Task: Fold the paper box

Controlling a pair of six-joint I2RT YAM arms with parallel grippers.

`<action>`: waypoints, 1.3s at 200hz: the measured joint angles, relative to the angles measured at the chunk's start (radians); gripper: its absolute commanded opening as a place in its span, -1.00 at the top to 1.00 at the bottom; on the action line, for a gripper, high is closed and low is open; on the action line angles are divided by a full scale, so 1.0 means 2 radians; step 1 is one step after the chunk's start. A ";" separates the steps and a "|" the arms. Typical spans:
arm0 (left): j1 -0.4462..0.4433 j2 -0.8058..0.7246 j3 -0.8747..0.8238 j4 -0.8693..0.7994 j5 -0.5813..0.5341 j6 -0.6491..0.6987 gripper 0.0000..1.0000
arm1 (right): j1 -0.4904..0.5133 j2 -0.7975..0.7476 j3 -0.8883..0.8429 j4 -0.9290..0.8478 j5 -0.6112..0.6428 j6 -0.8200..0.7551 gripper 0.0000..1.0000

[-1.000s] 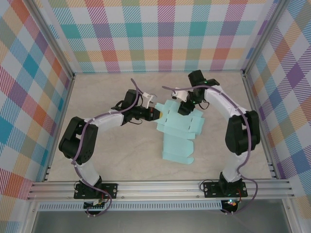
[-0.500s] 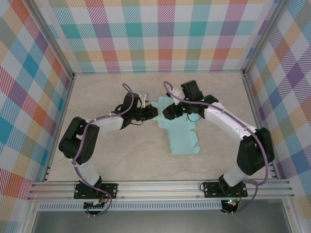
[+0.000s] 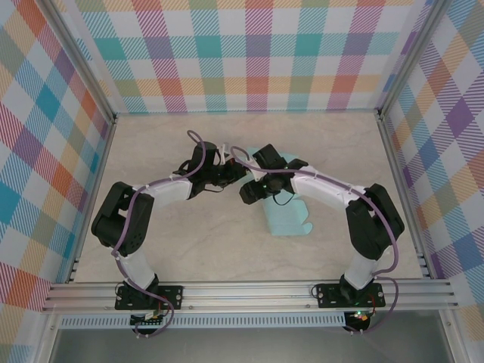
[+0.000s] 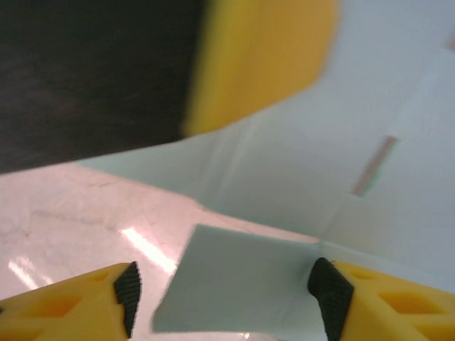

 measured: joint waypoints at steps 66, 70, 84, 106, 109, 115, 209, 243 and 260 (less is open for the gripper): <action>0.002 0.002 0.003 -0.014 -0.021 0.027 1.00 | -0.033 -0.006 0.000 -0.004 0.001 0.033 -0.04; 0.002 0.002 0.003 -0.016 -0.021 0.028 1.00 | -0.038 -0.007 -0.001 -0.004 0.000 0.036 -0.02; 0.002 0.002 0.003 -0.019 -0.021 0.034 1.00 | -0.056 -0.008 -0.003 -0.004 -0.009 0.043 0.07; 0.002 0.003 0.003 -0.018 -0.020 0.043 1.00 | -0.079 -0.006 -0.007 -0.005 -0.033 0.052 0.19; 0.002 0.003 0.003 -0.018 -0.020 0.044 1.00 | -0.080 -0.005 -0.007 -0.005 -0.037 0.054 0.20; 0.002 0.003 0.003 -0.017 -0.020 0.048 1.00 | -0.083 -0.003 -0.007 -0.004 -0.043 0.055 0.23; 0.002 0.022 -0.020 0.031 -0.021 0.151 1.00 | -0.114 0.035 -0.007 -0.001 -0.135 0.135 -0.06; -0.004 0.032 -0.023 0.060 -0.023 0.188 1.00 | -0.158 0.015 -0.007 -0.005 -0.181 0.283 -0.15; -0.005 0.032 -0.037 0.086 -0.027 0.200 1.00 | -0.174 0.002 -0.004 0.000 -0.190 0.378 -0.19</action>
